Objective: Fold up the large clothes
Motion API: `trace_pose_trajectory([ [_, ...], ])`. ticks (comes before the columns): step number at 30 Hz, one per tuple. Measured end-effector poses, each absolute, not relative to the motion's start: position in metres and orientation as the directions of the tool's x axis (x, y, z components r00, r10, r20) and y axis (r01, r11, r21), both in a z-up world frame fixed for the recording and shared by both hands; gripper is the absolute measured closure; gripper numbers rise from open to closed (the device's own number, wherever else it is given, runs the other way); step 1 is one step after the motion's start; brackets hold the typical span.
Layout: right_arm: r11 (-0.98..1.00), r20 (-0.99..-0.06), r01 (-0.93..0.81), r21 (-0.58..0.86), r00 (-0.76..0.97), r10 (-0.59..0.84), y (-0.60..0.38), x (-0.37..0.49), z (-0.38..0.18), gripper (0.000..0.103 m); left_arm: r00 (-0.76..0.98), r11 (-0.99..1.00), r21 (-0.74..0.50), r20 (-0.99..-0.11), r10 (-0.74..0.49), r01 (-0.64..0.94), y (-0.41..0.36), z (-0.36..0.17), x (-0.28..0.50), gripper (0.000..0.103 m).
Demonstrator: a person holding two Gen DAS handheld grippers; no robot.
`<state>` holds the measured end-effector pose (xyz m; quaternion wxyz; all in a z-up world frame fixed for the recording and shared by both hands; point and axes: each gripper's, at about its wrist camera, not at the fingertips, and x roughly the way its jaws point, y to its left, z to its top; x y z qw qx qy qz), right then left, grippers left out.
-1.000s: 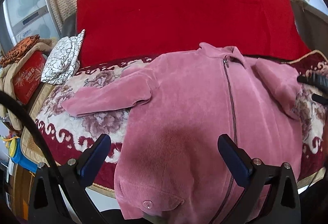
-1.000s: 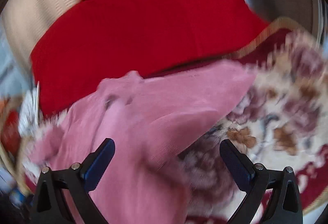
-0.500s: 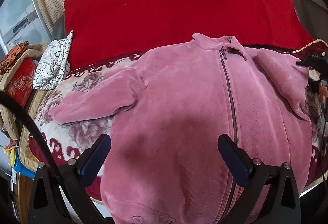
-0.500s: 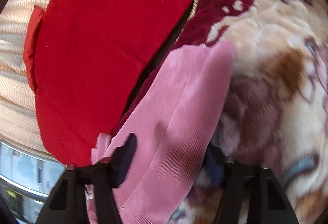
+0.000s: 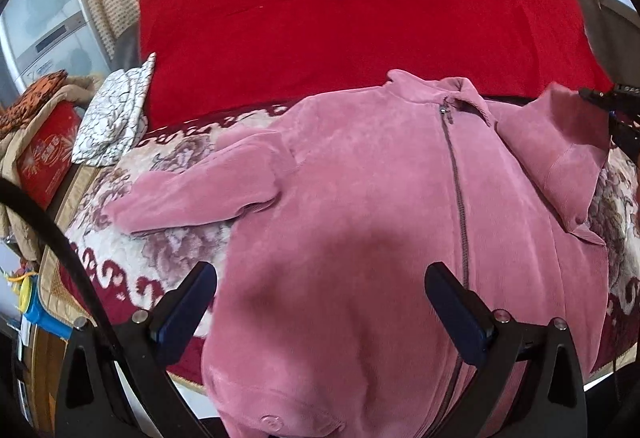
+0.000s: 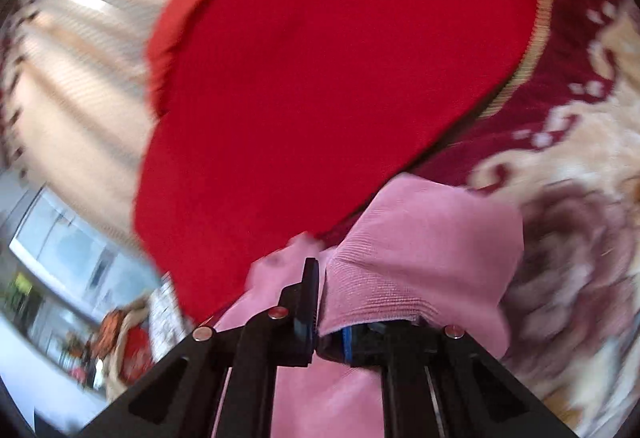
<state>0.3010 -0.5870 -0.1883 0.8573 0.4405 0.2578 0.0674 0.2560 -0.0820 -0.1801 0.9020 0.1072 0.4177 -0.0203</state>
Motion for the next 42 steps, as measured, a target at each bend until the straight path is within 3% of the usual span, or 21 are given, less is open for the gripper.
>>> trace_pose_trajectory([
  [5,0.618,-0.354,-0.020,0.786,0.805,0.476,-0.513,0.286,-0.176,0.093,0.651,0.984,0.161,-0.756,0.073,0.076,-0.057,-0.176,0.247,0.000],
  [13,0.605,-0.457,-0.075,0.793,0.582,0.672,-0.407,0.286,-0.210,0.086,0.647,0.985,0.155,-0.759,0.074,0.070,-0.039,-0.175,0.235,0.000],
  [15,0.557,-0.440,-0.067,0.828,0.538,0.719,-0.400,0.281,-0.217,0.071,0.650,0.984,0.155,-0.758,0.059,0.092,-0.042,-0.173,0.233,0.000],
  [17,0.485,-0.380,-0.076,0.871,0.521,0.764,-0.397,0.272,-0.220,0.013,0.645,0.981,0.147,-0.763,0.032,0.125,-0.049,-0.173,0.233,0.000],
  [18,0.430,-0.326,-0.074,0.900,0.542,0.774,-0.401,0.263,-0.219,0.008,0.641,0.980,0.140,-0.767,0.020,0.138,-0.052,-0.173,0.233,0.000],
  [25,0.294,-0.149,-0.124,0.948,0.642,0.752,-0.449,0.243,-0.210,0.009,0.558,0.974,-0.014,-0.817,-0.142,0.227,-0.078,-0.179,0.243,0.000],
  [30,0.286,-0.141,-0.065,0.956,0.752,0.643,-0.484,0.243,-0.209,0.013,0.555,0.959,-0.094,-0.799,-0.234,0.269,-0.111,-0.178,0.247,0.000],
  [35,0.232,-0.141,0.016,0.973,0.833,0.534,-0.509,0.240,-0.222,0.032,0.590,0.950,-0.076,-0.767,-0.250,0.304,-0.152,-0.182,0.246,0.003],
  [37,0.219,-0.167,0.057,0.974,0.833,0.528,-0.516,0.243,-0.232,0.047,0.609,0.943,-0.087,-0.744,-0.275,0.320,-0.164,-0.182,0.247,0.011],
  [42,0.168,-0.248,0.186,0.968,0.802,0.544,-0.521,0.254,-0.266,0.055,0.614,0.946,-0.074,-0.744,-0.262,0.314,-0.182,-0.184,0.262,0.011],
])
